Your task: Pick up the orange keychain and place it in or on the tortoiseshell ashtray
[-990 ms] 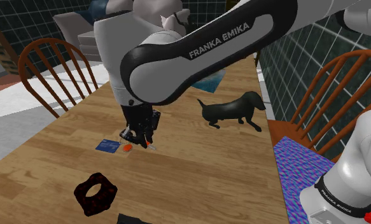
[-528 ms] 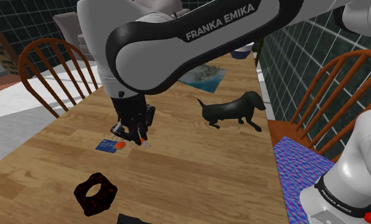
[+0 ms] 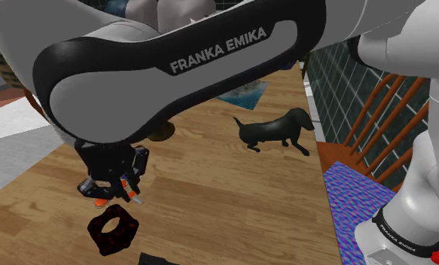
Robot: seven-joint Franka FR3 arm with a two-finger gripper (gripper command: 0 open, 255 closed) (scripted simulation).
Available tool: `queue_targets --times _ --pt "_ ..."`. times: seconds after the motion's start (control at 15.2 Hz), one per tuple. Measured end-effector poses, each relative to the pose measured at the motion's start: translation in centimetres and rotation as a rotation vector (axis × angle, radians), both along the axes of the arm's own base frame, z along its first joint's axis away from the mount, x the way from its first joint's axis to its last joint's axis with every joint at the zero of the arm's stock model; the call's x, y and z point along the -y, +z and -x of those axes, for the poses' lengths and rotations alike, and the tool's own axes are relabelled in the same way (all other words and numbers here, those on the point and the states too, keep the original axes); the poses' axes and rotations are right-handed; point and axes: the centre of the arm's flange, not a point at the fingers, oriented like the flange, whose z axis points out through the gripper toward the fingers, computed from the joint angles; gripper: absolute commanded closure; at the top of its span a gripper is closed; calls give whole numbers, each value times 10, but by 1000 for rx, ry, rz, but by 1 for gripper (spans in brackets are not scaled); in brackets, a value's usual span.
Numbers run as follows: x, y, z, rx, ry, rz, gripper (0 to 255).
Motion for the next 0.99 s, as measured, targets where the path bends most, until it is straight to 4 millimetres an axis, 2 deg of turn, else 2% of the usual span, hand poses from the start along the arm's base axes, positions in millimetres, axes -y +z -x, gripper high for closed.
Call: queue_targets --times 0.2,0.26,0.99 --pt "-43 2 11 0 0 0 255" --pt "-50 -1 14 0 0 0 255" --pt "-58 -54 16 0 -2 1 255"
